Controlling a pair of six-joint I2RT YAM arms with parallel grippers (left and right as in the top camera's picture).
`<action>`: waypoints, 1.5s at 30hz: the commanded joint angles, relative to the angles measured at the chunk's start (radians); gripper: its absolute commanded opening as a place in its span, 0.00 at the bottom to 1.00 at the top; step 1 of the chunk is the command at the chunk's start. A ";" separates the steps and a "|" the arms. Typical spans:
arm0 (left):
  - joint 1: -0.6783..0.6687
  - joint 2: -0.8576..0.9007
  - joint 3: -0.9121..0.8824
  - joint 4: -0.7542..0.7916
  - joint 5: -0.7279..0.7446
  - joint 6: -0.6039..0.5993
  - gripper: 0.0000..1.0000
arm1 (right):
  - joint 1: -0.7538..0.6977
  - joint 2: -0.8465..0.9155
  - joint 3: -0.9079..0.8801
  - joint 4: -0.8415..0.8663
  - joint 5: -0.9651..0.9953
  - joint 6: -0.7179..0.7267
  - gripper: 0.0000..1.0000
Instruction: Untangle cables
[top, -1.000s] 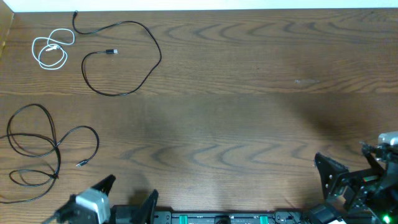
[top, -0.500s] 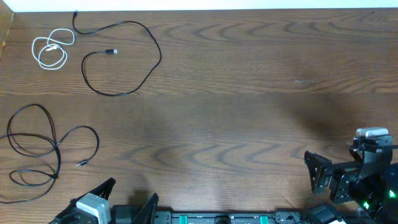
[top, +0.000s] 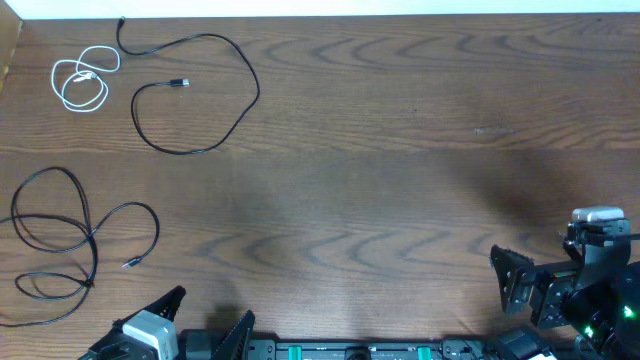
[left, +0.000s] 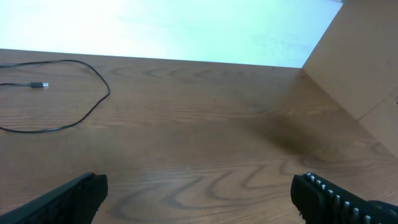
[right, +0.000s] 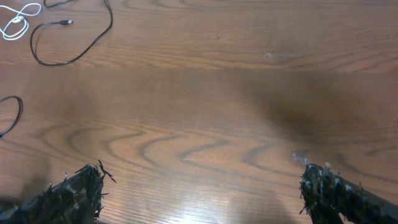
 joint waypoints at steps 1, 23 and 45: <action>0.002 -0.001 0.004 0.000 0.010 0.009 1.00 | -0.005 -0.002 -0.002 -0.002 0.019 0.014 0.99; 0.002 -0.001 0.004 0.000 0.010 0.009 0.99 | -0.011 -0.002 -0.002 -0.045 0.018 0.014 0.99; 0.002 -0.001 0.004 0.000 0.010 0.009 1.00 | -0.243 -0.035 -0.002 -0.046 0.018 0.014 0.99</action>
